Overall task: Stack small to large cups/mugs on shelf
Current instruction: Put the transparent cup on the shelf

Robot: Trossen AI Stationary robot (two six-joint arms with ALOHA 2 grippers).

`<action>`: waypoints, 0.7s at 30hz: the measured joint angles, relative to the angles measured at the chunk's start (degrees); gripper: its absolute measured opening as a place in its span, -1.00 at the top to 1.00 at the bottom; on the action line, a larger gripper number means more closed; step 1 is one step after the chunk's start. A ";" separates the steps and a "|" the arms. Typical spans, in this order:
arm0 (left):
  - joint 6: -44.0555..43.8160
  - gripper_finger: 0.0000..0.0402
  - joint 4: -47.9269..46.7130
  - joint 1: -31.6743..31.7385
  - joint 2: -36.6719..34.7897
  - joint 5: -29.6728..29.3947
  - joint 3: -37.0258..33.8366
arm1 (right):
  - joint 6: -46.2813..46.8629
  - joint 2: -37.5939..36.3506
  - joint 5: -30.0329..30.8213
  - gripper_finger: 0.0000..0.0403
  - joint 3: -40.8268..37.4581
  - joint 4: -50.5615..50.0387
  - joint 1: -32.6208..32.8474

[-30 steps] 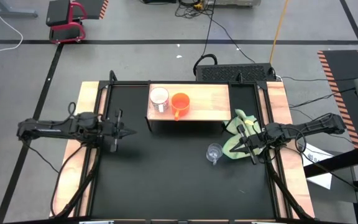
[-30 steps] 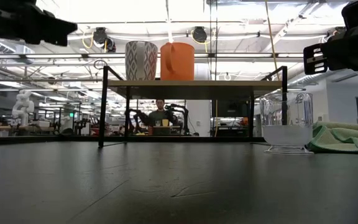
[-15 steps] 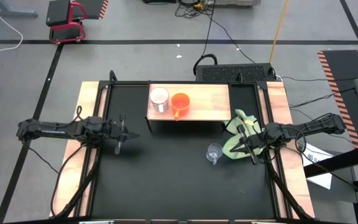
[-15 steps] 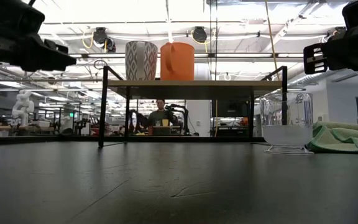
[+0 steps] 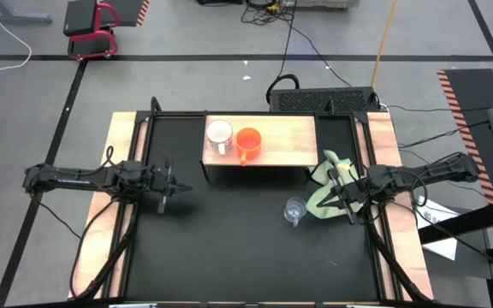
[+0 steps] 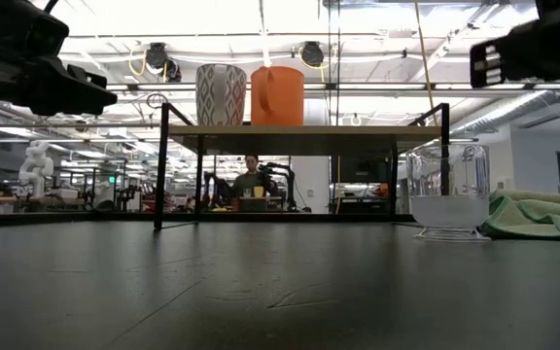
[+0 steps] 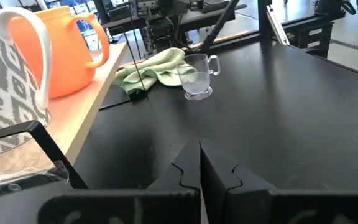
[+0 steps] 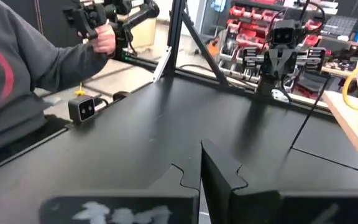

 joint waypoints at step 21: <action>1.78 1.00 -0.50 0.00 0.07 0.85 0.00 | -5.59 31.85 -0.02 1.00 23.49 -12.95 -0.02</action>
